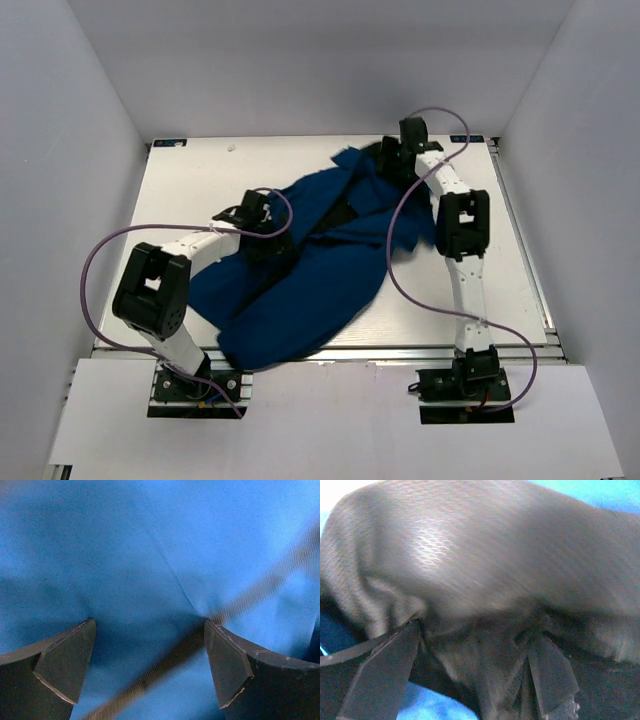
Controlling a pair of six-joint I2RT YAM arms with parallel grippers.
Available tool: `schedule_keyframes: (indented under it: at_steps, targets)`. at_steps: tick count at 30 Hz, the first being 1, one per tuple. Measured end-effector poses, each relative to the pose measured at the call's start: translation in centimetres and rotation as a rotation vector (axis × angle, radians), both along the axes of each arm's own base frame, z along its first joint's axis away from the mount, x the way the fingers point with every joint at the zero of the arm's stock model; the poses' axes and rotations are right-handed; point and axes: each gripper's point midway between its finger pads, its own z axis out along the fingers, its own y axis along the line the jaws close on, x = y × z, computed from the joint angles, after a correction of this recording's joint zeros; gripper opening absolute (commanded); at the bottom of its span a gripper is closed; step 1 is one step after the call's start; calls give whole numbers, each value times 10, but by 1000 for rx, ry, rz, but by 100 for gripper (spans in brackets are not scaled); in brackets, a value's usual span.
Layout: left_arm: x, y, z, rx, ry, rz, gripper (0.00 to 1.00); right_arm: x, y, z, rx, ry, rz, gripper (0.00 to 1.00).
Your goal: Zip up the jacket
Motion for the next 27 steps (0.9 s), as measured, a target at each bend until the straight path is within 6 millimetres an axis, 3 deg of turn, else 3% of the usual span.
schedule_keyframes:
  at_steps: [2, 3, 5, 7, 9, 11, 14, 16, 18, 20, 22, 24, 27]
  targets:
    - [-15, -21, 8, -7, 5, -47, 98, 41, 7, 8, 45, -92, 17, 89]
    - [-21, -31, 12, -12, 5, -74, 98, 50, 7, 13, 69, -124, 28, 89]
    - [-31, -53, 24, -31, -6, -130, 98, 45, 3, 14, 91, -119, 47, 89]
    - [-31, -61, 35, -40, -25, -145, 98, 24, -3, 24, 99, -99, 66, 89]
    - [-25, -61, 48, -36, -51, -132, 98, 2, -12, 47, 85, -88, 81, 89]
    - [-14, -59, 66, -35, -102, -113, 98, -12, -14, 89, 74, -120, 98, 89]
    - [-6, -53, 99, -46, -197, -87, 98, -37, -16, 168, 74, -225, 111, 89]
    - [-7, -45, 123, -54, -264, -65, 98, -79, -19, 206, 88, -272, 106, 89]
    - [-10, -38, 146, -64, -329, -47, 98, -124, -22, 222, 114, -293, 107, 89]
    - [-16, -30, 162, -72, -375, -32, 98, -172, -24, 208, 154, -284, 101, 89]
    - [-24, -24, 166, -75, -392, -32, 98, -213, -25, 169, 188, -212, 89, 89]
    - [-35, -19, 157, -75, -385, -40, 98, -244, -23, 120, 223, -104, 81, 89]
    - [-55, -14, 125, -64, -319, -66, 98, -279, -16, 59, 289, 45, 67, 89]
